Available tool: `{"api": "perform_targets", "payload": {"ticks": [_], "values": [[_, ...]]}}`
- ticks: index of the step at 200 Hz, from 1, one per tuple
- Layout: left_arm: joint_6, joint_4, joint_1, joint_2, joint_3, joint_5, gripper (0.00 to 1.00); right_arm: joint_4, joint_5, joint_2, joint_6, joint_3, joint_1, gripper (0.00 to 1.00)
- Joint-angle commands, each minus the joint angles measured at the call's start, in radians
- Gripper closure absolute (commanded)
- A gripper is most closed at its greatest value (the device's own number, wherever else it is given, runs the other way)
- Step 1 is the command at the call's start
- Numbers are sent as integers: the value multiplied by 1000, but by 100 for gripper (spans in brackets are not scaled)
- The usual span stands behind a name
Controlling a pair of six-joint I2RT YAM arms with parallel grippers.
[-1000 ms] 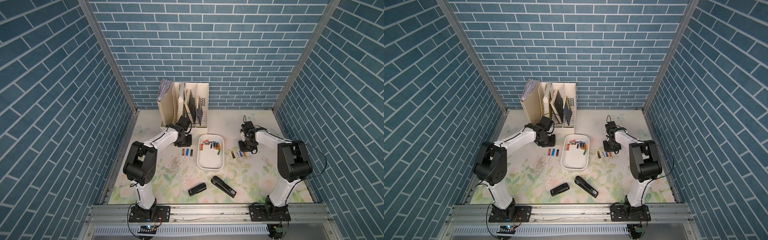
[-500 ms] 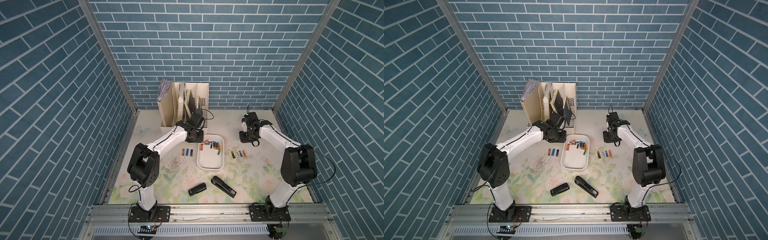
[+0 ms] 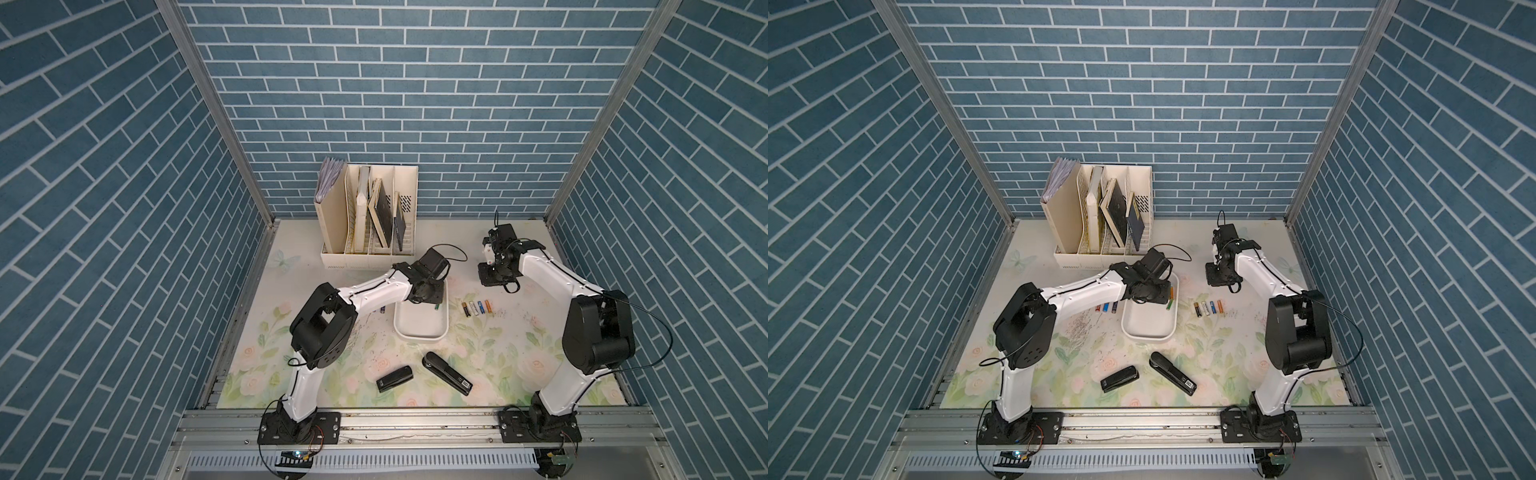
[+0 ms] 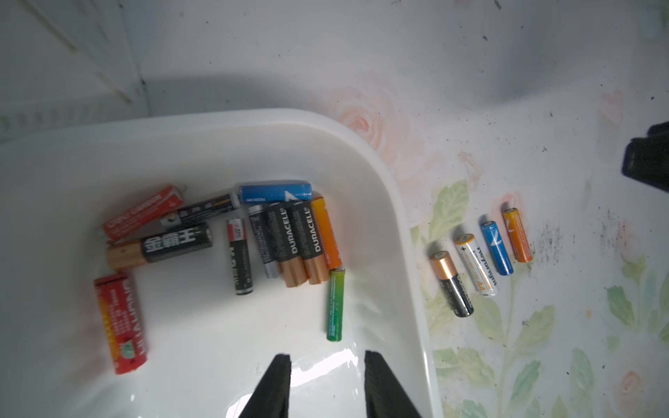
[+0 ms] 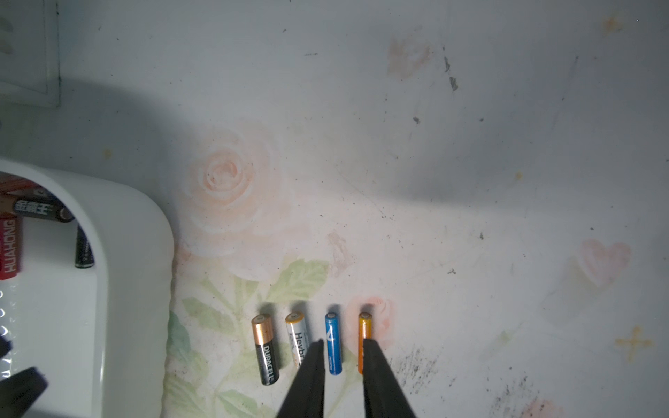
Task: Take the batteries out of the storage box
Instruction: Pick up the battery from the storage box.
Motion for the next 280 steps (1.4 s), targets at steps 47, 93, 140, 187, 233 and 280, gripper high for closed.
{"api": "perform_targets", "payload": {"ticks": [47,93,140,187,233,280], "values": [[-9,31,-15,70,2,-37,61,-31,-16,-47,-32,2,-11,77],[6,20,-17,102,27,-53,62,-30,-17,-51,-34,-4,-12,77],[17,12,-19,133,49,-41,63,-30,-20,-50,-35,-7,-15,77],[21,-3,-23,155,73,-37,63,-31,-20,-50,-35,-7,-15,77],[34,-38,-36,180,96,-68,65,-31,-17,-52,-35,-10,-16,77],[51,-91,-39,187,111,-114,71,-30,-20,-50,-33,-7,-16,77]]}}
